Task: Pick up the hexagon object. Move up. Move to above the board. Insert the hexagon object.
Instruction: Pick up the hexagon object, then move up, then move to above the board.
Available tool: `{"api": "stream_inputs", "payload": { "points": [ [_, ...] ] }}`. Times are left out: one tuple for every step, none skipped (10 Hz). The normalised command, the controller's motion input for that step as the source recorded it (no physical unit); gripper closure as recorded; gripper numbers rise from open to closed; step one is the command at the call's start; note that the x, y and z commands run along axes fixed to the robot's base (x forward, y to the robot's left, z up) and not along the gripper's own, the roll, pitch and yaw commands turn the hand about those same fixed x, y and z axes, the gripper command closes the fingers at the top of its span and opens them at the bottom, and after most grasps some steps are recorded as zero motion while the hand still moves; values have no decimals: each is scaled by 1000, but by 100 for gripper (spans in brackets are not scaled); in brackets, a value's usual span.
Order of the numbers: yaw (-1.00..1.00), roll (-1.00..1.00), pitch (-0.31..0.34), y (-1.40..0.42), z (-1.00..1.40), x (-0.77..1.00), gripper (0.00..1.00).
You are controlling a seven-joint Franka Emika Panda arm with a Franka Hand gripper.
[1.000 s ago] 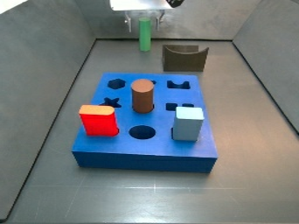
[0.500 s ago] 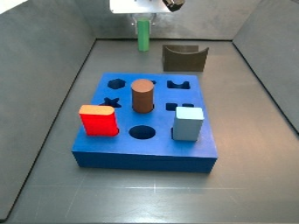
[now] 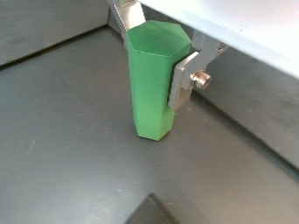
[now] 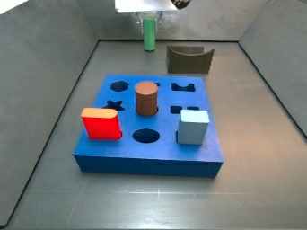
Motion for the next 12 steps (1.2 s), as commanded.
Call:
{"api": "stream_inputs", "payload": {
  "points": [
    [0,0,0,0,0,0,100],
    [0,0,0,0,0,0,100],
    [0,0,0,0,0,0,100],
    [0,0,0,0,0,0,100],
    [0,0,0,0,833,0,100],
    [-16,-9,-4,-36,861,22,100],
    [-15,-8,29,-32,760,-12,100],
    [-15,9,47,-15,629,-17,100],
    [-13,33,67,-4,429,-16,100],
    [-13,52,78,-2,273,-13,100],
    [265,118,-3,201,1000,-79,100],
    [250,122,13,199,1000,-81,100]
  ]
}}
